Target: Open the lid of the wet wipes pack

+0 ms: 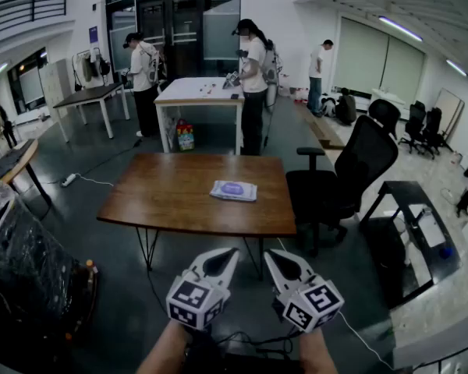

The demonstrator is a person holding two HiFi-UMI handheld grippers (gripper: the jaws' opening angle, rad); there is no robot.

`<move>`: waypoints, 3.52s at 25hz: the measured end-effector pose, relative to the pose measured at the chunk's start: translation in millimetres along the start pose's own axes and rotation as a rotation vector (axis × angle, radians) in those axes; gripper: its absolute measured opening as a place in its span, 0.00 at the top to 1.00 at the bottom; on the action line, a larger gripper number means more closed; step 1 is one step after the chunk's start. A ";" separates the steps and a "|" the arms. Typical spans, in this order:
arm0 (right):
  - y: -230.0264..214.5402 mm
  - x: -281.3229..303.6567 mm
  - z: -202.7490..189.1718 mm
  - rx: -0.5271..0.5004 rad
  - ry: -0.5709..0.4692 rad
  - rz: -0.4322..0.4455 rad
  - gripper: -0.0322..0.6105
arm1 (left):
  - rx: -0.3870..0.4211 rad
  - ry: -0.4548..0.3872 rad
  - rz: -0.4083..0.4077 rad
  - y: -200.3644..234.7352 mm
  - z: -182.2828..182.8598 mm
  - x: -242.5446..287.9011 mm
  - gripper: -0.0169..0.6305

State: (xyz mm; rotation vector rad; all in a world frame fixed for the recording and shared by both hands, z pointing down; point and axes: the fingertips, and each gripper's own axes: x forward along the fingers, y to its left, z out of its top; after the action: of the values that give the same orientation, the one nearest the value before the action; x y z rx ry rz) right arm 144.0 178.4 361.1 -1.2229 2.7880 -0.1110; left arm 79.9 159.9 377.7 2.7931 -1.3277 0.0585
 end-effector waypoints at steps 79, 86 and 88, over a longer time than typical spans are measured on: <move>-294.4 382.2 -152.2 -0.031 0.422 0.013 0.93 | -0.094 0.387 0.160 373.9 -151.2 321.2 0.96; -310.2 403.5 -211.9 -0.095 0.570 -0.059 0.93 | -0.114 0.523 0.112 389.9 -217.3 333.1 0.96; -311.7 405.9 -223.3 -0.106 0.614 -0.079 0.93 | -0.128 0.557 0.109 389.3 -235.3 334.1 0.96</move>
State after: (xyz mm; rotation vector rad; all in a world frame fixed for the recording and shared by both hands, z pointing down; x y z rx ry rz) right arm 72.0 -324.8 592.0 -1.5425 3.2863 -0.4149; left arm -14.5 -330.0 641.6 2.3384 -1.2716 0.6729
